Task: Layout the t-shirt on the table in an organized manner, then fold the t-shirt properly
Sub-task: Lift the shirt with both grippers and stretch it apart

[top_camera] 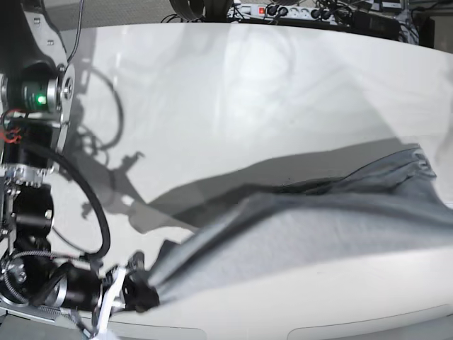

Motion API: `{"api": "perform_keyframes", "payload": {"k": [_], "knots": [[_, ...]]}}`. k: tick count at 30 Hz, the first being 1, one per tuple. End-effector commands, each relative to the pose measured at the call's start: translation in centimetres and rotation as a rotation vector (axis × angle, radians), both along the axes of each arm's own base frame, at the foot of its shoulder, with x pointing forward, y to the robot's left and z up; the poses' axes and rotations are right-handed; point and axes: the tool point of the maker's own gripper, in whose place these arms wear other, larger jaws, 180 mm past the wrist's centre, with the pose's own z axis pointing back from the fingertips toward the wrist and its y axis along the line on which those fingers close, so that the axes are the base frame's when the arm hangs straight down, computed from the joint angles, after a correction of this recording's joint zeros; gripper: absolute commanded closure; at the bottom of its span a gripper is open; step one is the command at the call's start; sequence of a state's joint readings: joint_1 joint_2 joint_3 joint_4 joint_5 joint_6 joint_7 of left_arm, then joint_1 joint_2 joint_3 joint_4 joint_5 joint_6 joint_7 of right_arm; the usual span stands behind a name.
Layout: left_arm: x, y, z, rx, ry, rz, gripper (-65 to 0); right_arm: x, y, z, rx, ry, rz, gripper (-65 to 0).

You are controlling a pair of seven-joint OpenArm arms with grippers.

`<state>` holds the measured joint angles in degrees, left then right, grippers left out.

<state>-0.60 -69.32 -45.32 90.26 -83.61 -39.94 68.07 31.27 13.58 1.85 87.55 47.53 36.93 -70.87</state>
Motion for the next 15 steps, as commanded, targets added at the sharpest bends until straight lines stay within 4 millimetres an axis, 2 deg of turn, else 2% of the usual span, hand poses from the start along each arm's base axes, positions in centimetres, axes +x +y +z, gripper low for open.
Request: {"api": "perform_keyframes", "payload": {"k": [1,4,7,11,15], "knots": [[-0.1,-1.4,1.4,-0.004,-0.047,-0.045,0.0,0.8,-0.2,2.3,0.023,-0.069,-0.005,0.0],[-1.1,-4.2,-2.5,-0.046,0.008,-0.110,0.0,0.8,-0.8,1.3,-0.007,-0.051,-0.034,0.0],[-2.9,-7.9,-6.3,-0.076,0.076,-0.197,0.0,1.2,-1.4,1.1,-0.028,-0.054,-0.074,0.0],[-6.6,-13.8,-10.4,-0.137,0.155,-0.330,0.0,1.7,-2.3,0.7,-0.075,-0.062,-0.111,0.0],[-10.8,-20.1,-13.4,-0.237,0.241,-0.484,0.0,2.4,-3.4,0.6,-0.096,-0.068,-0.184,0.0]]}}
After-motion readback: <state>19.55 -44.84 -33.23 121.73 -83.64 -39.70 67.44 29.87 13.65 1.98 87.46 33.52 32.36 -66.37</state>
